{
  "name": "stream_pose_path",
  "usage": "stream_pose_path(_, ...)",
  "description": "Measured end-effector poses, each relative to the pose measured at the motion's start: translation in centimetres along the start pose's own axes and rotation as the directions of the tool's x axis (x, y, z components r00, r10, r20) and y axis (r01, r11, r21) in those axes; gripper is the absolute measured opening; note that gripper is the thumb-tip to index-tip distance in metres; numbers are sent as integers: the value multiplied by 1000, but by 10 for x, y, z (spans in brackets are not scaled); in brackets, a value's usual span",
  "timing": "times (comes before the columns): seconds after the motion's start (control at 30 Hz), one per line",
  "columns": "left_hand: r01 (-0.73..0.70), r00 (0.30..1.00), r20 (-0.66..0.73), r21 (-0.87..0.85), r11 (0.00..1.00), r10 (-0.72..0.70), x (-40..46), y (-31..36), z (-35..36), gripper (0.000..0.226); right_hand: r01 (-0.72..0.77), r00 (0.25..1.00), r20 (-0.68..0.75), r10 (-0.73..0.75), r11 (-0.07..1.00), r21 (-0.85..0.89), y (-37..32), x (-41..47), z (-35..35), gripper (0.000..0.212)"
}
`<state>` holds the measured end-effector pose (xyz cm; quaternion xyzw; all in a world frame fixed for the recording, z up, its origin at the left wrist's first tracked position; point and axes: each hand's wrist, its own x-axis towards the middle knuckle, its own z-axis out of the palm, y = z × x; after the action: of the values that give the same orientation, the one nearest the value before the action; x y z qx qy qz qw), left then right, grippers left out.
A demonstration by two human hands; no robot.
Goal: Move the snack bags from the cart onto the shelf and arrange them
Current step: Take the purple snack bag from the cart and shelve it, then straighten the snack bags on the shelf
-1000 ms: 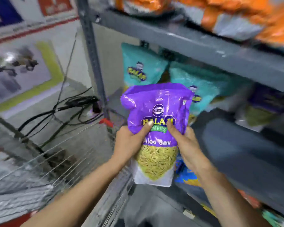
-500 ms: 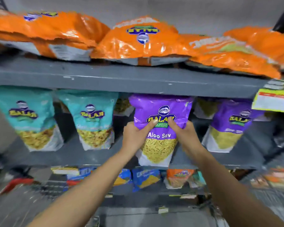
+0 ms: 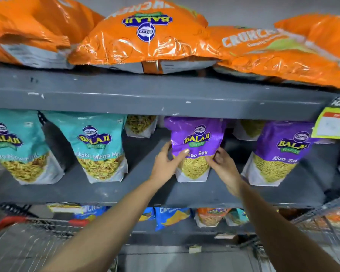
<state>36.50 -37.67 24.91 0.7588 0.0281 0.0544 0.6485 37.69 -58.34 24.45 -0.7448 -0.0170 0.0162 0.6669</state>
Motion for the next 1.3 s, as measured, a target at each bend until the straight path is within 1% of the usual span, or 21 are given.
stream_pose_path(0.03,-8,996,-86,13,1000,9,-8,-8,-11,50,-11,1000,15,11,1000,-22,10,-3,-1,42)
stream_pose_path(0.07,-24,980,-199,24,999,28,-17,-19,-25,42,-17,999,35,18,999,-42,20,-7,0,53)
stream_pose_path(0.1,-49,942,-331,37,998,59,-28,-28,-39,32,-22,998,57,25,999,-49,28,-10,1,64)
stream_pose_path(0.13,-62,885,-460,47,997,77,-41,-38,-55,26,-28,996,79,32,999,-45,35,-12,2,74)
stream_pose_path(0.17,-65,815,-573,57,996,86,-53,-45,-70,29,-34,994,105,39,998,-49,41,-12,3,81)
stream_pose_path(0.2,-46,747,-660,71,996,82,-62,-54,-87,39,-45,991,124,52,997,-55,45,-10,4,86)
stream_pose_path(0.23,-11,698,-713,74,997,60,-67,-63,-102,54,-54,988,139,63,996,-67,49,-9,6,90)
stream_pose_path(0.27,25,680,-732,77,997,40,-70,-70,-117,74,-61,987,141,72,995,-79,51,-7,7,94)
stream_pose_path(0.3,61,693,-720,94,994,26,-68,-77,-130,94,-61,989,127,73,994,-95,54,-4,8,99)
stream_pose_path(0.37,86,762,-647,129,988,18,-59,-85,-148,120,-54,996,70,62,992,-113,59,0,11,102)
stream_pose_path(0.43,105,804,-594,174,979,19,-46,-87,-153,137,-42,999,12,44,991,-128,64,3,13,91)
stream_pose_path(0.5,177,803,-596,207,962,-20,-37,-83,-148,145,-45,999,-7,44,991,-123,66,3,14,81)
stream_pose_path(0.63,203,770,-638,264,943,13,-29,-81,-141,138,-46,999,-1,46,990,-136,65,2,15,76)
stream_pose_path(0.73,199,770,-638,269,942,19,-34,-80,-131,135,-39,999,1,40,983,-177,66,0,12,73)
stream_pose_path(0.83,173,777,-629,268,948,36,-45,-78,-116,132,-44,999,6,46,976,-215,68,-4,6,74)
stream_pose_path(0.93,175,776,-630,257,950,28,-51,-76,-104,131,-35,999,12,38,971,-236,69,-8,2,75)
stream_pose_path(1.13,170,776,-630,263,950,35,-52,-75,-101,131,-7,1000,-24,1,974,-228,68,-15,2,70)
stream_pose_path(1.3,171,780,-625,248,954,22,-53,-76,-100,132,-34,999,-9,33,974,-226,71,-22,-7,74)
